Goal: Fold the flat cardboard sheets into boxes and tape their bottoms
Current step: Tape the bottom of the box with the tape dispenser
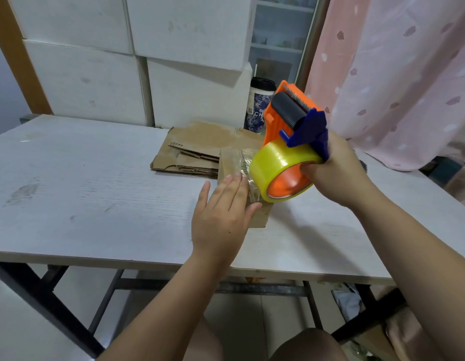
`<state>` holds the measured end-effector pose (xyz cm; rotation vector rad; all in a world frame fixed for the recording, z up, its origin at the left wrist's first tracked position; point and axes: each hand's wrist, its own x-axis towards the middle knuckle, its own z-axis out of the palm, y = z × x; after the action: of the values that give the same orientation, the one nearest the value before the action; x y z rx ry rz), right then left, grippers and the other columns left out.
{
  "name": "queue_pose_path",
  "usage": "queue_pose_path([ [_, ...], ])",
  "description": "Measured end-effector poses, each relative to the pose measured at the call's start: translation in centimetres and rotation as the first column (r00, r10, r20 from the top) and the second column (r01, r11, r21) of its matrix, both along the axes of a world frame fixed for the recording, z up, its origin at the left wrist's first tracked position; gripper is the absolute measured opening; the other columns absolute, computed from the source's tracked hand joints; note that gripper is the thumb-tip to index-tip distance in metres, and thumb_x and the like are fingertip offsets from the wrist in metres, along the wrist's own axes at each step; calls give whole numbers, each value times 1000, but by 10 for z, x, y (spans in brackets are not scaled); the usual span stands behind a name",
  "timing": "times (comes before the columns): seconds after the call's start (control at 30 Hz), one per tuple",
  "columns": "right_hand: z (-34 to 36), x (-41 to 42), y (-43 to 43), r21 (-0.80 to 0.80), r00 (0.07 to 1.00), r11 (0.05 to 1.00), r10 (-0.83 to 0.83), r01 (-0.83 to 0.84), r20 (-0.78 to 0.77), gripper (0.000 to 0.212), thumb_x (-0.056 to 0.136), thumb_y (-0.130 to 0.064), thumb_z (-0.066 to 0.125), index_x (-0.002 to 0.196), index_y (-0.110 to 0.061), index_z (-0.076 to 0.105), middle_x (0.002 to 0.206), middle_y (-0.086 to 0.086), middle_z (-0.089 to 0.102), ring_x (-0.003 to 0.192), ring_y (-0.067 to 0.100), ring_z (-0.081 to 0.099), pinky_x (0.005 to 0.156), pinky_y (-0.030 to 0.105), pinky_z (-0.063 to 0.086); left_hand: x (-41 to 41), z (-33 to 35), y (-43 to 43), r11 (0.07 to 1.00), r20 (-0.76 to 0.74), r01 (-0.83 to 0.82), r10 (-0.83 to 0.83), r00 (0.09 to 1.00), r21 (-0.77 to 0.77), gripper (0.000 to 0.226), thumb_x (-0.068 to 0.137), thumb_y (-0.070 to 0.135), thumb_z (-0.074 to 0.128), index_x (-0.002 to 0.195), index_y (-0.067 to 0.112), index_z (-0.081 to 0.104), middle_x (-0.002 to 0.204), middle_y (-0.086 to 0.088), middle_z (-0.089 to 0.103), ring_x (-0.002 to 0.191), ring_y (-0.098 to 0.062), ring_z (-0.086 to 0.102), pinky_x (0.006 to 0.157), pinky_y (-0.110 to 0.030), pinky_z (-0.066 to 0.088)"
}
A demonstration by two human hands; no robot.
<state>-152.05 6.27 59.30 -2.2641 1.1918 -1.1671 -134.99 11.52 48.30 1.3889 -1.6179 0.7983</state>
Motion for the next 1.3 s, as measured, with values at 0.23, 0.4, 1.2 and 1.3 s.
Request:
queue_pose_path([
  [0.23, 4, -7, 3, -60, 999, 998, -1, -2, -52, 66, 58, 0, 43, 95, -54, 43, 74, -48, 51, 69, -22, 49, 52, -2, 33, 3, -6, -3, 1000, -9, 30, -29, 1000, 8, 34, 78, 0, 73, 111, 3, 69, 114, -11, 67, 108, -25, 64, 94, -47, 46],
  [0.4, 4, -8, -1, -82, 997, 997, -15, 8, -77, 71, 60, 4, 44, 104, -51, 44, 79, -51, 50, 74, -22, 47, 53, -2, 33, 4, -3, -1, 999, 4, 50, -50, 999, 14, 32, 80, -4, 65, 111, 2, 68, 113, -13, 67, 107, -26, 64, 94, -44, 47],
  [1.2, -46, -42, -20, 32, 985, 987, -161, 159, 67, 55, 62, -2, 43, 89, -49, 52, 71, -37, 57, 64, -10, 49, 49, 5, 32, 6, 5, 0, 994, 9, 108, -108, 994, 31, 24, 89, 9, 54, 104, 2, 71, 106, -12, 70, 99, -25, 67, 71, -29, 56],
  [1.3, -53, -43, -23, 81, 982, 986, -155, 147, 107, 64, 69, 9, 48, 90, -51, 55, 73, -34, 59, 65, -9, 50, 52, 6, 34, 7, 6, 0, 994, 19, 101, -102, 995, 40, 23, 88, 9, 57, 104, 2, 71, 106, -11, 70, 99, -24, 67, 74, -28, 55],
])
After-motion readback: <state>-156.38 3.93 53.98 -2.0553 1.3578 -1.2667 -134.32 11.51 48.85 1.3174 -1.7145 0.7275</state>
